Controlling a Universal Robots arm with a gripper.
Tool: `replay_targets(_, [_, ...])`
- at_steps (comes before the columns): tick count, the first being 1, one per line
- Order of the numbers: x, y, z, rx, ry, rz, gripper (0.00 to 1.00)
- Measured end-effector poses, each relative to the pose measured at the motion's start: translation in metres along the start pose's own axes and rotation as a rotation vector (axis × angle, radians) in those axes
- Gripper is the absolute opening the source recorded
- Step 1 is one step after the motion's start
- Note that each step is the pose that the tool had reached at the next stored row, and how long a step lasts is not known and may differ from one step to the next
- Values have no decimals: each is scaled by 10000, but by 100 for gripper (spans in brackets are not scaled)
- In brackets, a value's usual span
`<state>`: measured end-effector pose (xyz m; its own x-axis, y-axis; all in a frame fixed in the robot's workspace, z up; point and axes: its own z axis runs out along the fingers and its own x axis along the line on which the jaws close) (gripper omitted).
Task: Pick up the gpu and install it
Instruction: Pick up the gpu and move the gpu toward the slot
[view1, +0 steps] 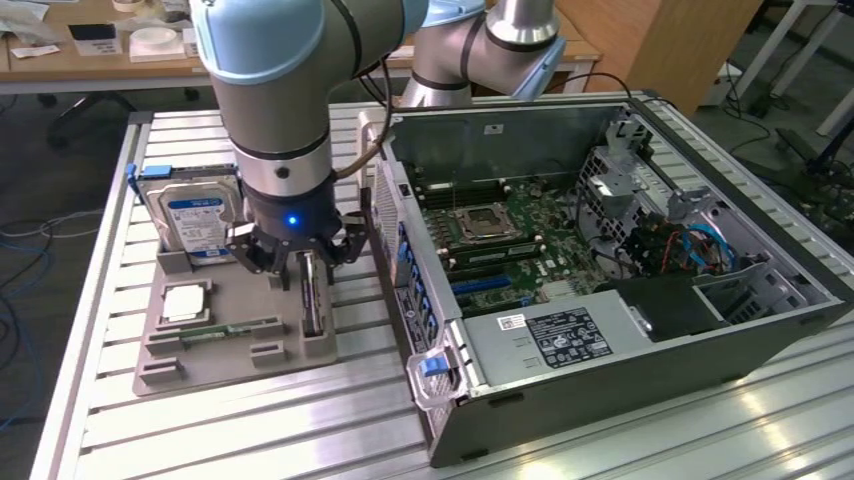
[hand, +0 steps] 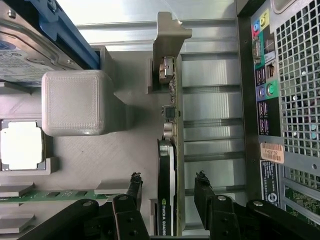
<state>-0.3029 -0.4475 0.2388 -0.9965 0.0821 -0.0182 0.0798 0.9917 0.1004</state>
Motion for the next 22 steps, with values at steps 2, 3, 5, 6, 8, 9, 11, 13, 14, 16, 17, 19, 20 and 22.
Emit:
replay_targets(2, [2, 16, 15, 0, 0, 2, 55])
replay_targets(3, [3, 29, 22, 0, -1, 3, 55])
replay_targets(5, [4, 43, 29, -2, -2, 2, 55])
replay_targets(6, [4, 43, 29, -2, -2, 2, 55])
replay_targets(8, [4, 43, 29, -1, -1, 2, 55])
replay_targets(9, [4, 44, 29, 0, -1, 2, 55])
replay_targets(11, [4, 44, 35, -2, -2, 2, 55])
replay_targets(13, [5, 41, 60, -2, -2, 2, 55])
replay_targets(14, [5, 40, 70, -1, -2, 2, 55])
replay_targets(16, [6, 39, 78, 0, 0, 3, 55])
replay_targets(17, [6, 39, 78, 0, 0, 3, 55])
replay_targets(19, [5, 39, 78, 0, 0, 3, 55])
replay_targets(20, [5, 39, 78, 0, 0, 2, 55])
replay_targets(22, [6, 39, 79, -1, -1, 3, 55])
